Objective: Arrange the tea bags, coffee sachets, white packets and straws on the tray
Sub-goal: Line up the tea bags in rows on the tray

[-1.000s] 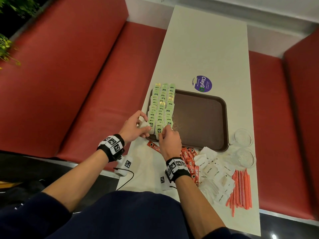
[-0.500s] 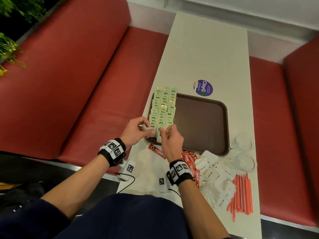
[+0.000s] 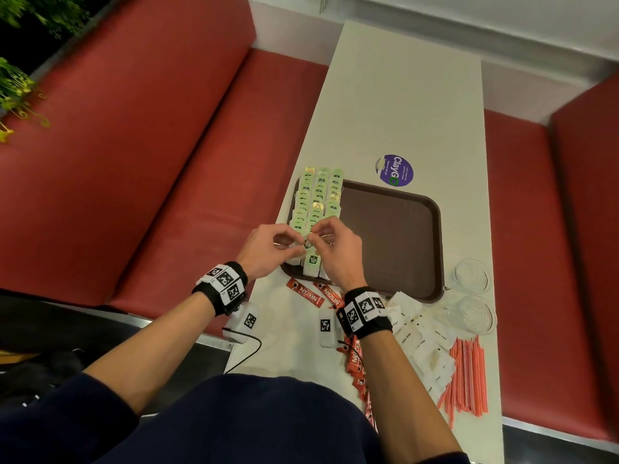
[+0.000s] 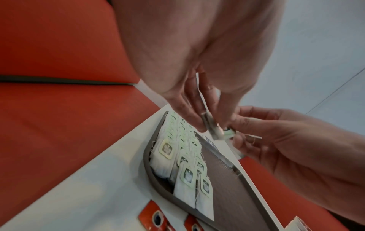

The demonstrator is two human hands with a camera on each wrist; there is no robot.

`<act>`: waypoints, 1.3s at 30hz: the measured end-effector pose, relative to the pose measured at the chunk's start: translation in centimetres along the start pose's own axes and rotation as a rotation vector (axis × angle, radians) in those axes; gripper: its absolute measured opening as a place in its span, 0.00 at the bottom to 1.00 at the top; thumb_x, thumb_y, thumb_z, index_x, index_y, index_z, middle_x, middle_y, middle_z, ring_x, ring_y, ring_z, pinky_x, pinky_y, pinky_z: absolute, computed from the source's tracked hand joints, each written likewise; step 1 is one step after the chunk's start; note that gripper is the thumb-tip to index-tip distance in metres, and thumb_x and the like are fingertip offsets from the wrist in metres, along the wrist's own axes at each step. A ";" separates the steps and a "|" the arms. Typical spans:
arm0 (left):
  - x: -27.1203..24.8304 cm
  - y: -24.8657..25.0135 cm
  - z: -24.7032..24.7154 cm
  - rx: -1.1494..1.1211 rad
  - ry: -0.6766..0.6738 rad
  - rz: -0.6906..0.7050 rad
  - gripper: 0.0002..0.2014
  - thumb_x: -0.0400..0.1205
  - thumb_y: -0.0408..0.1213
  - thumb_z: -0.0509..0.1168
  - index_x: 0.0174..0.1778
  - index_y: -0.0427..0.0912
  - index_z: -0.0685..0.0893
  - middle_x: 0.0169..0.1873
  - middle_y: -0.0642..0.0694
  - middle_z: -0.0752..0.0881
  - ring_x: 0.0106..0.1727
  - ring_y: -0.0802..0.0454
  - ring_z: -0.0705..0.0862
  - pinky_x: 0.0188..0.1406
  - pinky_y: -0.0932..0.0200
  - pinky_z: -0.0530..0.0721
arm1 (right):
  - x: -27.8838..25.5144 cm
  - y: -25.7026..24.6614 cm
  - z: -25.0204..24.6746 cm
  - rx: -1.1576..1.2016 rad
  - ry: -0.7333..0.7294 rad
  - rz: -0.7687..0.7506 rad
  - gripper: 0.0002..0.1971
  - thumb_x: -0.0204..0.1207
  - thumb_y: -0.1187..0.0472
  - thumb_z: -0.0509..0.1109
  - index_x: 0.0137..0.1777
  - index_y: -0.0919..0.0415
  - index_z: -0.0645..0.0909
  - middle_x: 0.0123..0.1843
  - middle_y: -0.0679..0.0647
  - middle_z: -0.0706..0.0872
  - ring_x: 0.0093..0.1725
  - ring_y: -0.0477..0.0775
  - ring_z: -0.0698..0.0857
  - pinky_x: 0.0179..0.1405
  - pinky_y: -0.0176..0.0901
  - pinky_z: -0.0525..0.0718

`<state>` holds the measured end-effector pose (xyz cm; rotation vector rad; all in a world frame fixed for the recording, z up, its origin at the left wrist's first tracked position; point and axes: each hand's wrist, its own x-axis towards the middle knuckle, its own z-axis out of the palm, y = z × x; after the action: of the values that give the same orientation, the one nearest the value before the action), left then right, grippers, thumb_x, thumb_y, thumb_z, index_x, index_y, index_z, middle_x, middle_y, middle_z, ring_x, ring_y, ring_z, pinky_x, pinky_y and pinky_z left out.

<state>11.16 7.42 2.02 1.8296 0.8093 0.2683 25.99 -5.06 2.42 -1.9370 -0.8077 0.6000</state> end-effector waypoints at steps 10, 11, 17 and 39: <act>0.3 -3.9 1.0 0.120 0.118 -0.071 0.06 0.83 0.36 0.79 0.51 0.48 0.88 0.48 0.54 0.93 0.45 0.56 0.92 0.50 0.56 0.92 | 1.1 0.6 1.3 -0.436 -0.331 -0.050 0.07 0.89 0.62 0.71 0.59 0.47 0.83 0.58 0.58 0.91 0.56 0.58 0.89 0.56 0.52 0.88; 0.4 -4.4 1.1 0.176 0.112 -0.067 0.05 0.84 0.34 0.77 0.52 0.48 0.89 0.51 0.52 0.91 0.44 0.57 0.91 0.51 0.55 0.91 | 1.2 0.6 1.4 -0.517 -0.367 -0.058 0.08 0.89 0.61 0.70 0.61 0.46 0.81 0.59 0.60 0.90 0.59 0.63 0.88 0.57 0.57 0.90; 0.9 -7.2 1.8 0.447 -0.029 -0.055 0.15 0.86 0.39 0.75 0.69 0.49 0.89 0.59 0.48 0.76 0.60 0.43 0.82 0.64 0.45 0.84 | 1.6 0.5 1.9 -0.849 -0.509 -0.172 0.16 0.89 0.70 0.65 0.72 0.53 0.79 0.60 0.64 0.87 0.66 0.69 0.81 0.62 0.62 0.83; 0.6 -5.6 2.9 0.585 -0.058 0.158 0.13 0.86 0.53 0.75 0.62 0.51 0.88 0.62 0.55 0.81 0.59 0.53 0.75 0.50 0.54 0.81 | -0.9 4.9 1.7 -0.477 0.107 0.143 0.17 0.83 0.54 0.79 0.60 0.54 0.73 0.62 0.53 0.78 0.59 0.58 0.80 0.56 0.52 0.86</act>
<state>10.92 6.82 -4.26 2.4434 0.7509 0.0783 25.63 -6.50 -2.64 -2.4555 -0.7988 0.4048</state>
